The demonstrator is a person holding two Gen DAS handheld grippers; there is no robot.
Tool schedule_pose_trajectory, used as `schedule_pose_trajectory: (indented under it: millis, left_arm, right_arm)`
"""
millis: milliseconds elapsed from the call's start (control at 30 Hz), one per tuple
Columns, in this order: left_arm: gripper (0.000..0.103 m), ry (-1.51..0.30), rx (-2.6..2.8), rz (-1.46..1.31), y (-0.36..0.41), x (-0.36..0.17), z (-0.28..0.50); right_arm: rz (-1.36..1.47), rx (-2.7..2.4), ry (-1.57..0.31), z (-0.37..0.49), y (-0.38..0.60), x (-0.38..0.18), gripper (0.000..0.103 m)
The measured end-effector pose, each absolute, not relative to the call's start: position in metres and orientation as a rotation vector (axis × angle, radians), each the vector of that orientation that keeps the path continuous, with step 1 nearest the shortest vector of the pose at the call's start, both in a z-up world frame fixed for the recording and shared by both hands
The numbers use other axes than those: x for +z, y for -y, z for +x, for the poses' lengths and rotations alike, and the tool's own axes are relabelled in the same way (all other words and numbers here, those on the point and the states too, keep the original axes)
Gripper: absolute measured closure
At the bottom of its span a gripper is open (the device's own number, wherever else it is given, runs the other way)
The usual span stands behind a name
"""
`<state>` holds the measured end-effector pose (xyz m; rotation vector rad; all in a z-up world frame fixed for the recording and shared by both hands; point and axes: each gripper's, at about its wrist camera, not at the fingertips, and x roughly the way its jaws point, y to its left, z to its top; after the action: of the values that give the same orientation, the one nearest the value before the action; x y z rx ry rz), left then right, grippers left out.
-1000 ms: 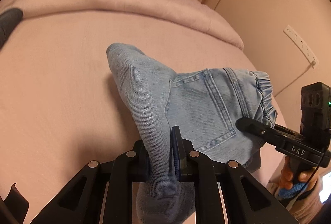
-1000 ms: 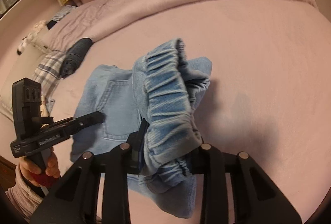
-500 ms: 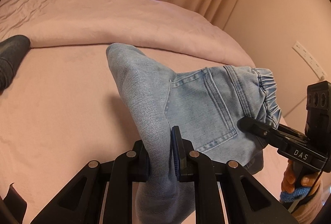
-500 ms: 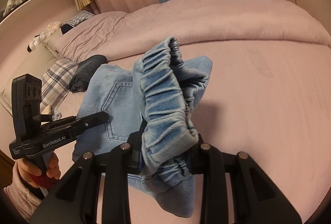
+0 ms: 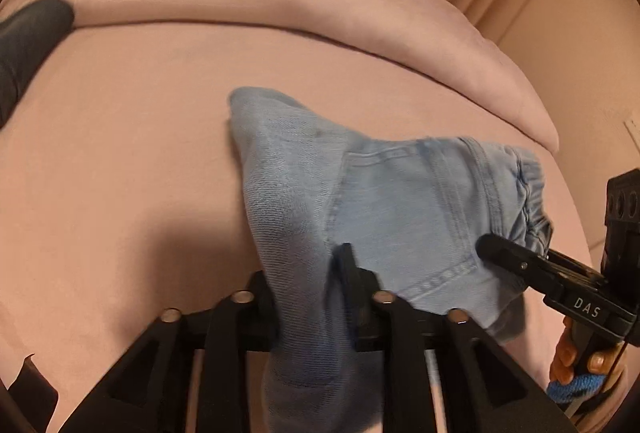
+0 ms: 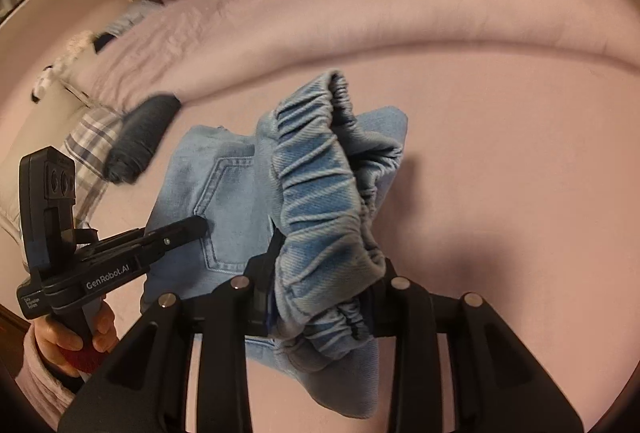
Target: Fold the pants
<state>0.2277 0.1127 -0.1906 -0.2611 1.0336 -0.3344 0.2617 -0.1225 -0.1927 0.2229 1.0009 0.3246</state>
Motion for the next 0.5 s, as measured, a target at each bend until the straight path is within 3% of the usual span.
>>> schedule_pose_trajectory:
  millis: [100,200,500]
  left_arm:
    - [0.055,-1.033,-0.338,-0.261,-0.122,-0.196,0.227]
    - [0.047,-1.027,-0.329,-0.242,-0.120,-0.198,0.228]
    - [0.045,-0.956,-0.214,-0.116,-0.128,-0.175,0.219]
  right_arm:
    - [0.220,0.303,-1.039,0.267,0.123,-0.203,0.054]
    - [0.255,0.315,-1.056,0.265,0.129,-0.205,0.050]
    - [0.278,0.253,-1.023,0.244,0.160,-0.183,0.046]
